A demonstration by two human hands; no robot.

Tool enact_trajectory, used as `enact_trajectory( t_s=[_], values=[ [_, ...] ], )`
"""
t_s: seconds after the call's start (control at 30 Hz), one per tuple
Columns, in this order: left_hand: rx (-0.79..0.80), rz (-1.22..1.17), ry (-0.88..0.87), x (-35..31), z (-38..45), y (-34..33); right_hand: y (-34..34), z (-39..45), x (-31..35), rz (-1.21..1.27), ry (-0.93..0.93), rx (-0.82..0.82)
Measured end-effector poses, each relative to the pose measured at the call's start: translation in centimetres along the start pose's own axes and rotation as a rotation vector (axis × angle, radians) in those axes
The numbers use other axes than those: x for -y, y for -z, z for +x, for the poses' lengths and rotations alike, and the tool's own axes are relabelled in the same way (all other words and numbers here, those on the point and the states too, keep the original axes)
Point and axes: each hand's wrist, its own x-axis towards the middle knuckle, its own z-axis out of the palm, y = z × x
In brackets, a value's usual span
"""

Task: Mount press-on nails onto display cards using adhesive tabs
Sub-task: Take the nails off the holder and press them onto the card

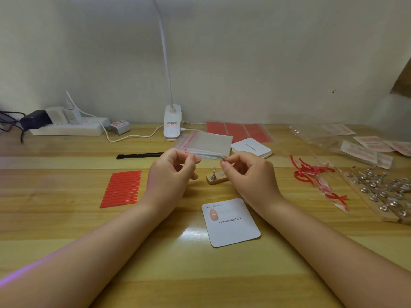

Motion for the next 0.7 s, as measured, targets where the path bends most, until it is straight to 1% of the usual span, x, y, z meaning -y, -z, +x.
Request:
enact_trajectory(
  t_s=[0.13, 0.33, 0.47, 0.57, 0.6, 0.63, 0.7],
  values=[
    [0.007, 0.022, -0.002, 0.0, -0.1, -0.1, -0.2, 0.2, -0.1, -0.134, -0.072, 0.045],
    [0.031, 0.061, -0.009, 0.0, -0.1, -0.2, -0.2, 0.5, 0.0, -0.339, -0.129, 0.165],
    [0.046, 0.081, -0.027, 0.0, -0.1, -0.1, 0.0, 0.4, 0.2, -0.367, -0.122, 0.162],
    [0.053, 0.113, -0.076, 0.0, -0.3, 0.1, 0.6, -0.1, 0.7, -0.392, -0.112, 0.101],
    [0.056, 0.127, -0.099, -0.1, -0.4, 0.1, 0.8, -0.1, 0.9, -0.367, -0.102, 0.081],
    [0.061, 0.151, -0.128, -0.1, -0.5, 0.2, 1.0, -0.2, 1.2, -0.293, -0.096, 0.083],
    [0.066, 0.215, -0.201, -0.3, -0.8, 0.2, 1.2, -0.2, 2.2, -0.038, -0.136, 0.171]
  ],
)
